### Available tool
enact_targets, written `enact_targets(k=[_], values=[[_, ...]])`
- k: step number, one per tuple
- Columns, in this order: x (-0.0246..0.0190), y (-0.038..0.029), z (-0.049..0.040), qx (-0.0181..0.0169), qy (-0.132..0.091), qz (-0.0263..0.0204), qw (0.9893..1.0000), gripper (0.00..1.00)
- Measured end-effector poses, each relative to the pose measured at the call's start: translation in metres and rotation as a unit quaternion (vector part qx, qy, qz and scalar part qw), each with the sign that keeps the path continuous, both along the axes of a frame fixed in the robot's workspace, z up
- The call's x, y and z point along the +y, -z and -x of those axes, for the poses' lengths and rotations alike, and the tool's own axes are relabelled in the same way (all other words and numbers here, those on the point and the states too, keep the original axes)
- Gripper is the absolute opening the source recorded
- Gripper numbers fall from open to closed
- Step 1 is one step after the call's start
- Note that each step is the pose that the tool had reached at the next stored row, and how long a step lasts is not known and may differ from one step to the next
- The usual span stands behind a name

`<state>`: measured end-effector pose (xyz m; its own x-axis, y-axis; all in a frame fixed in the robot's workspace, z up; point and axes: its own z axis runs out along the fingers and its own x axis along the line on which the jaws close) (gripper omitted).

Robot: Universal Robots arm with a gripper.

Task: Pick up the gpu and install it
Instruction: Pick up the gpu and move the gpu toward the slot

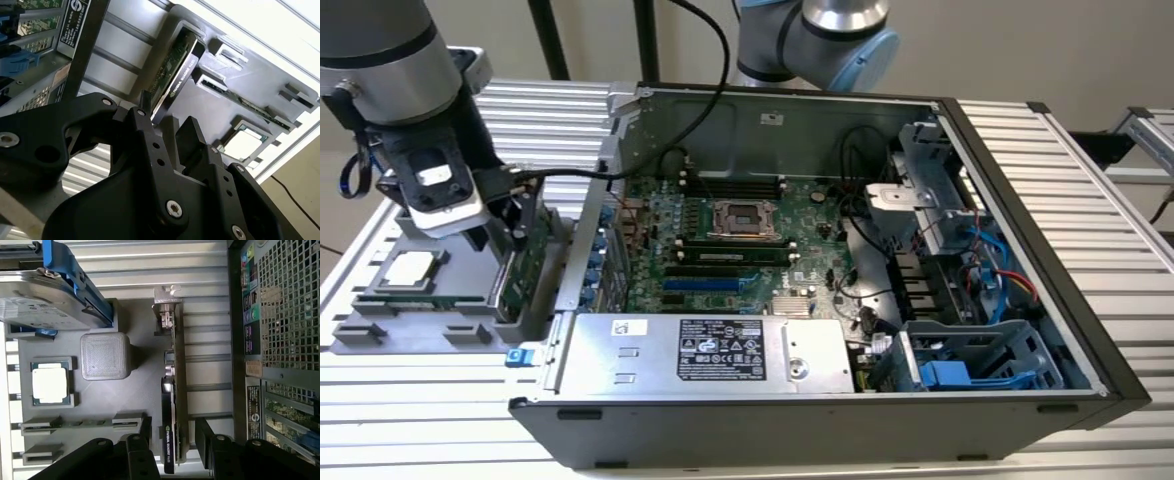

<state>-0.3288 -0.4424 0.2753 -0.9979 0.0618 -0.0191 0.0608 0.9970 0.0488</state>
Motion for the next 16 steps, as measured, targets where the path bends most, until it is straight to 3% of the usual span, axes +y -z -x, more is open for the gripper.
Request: enact_targets(k=[16], values=[[0.0000,0.0130,0.0000,0.0000,0.000,0.0000,1.0000,1.00]])
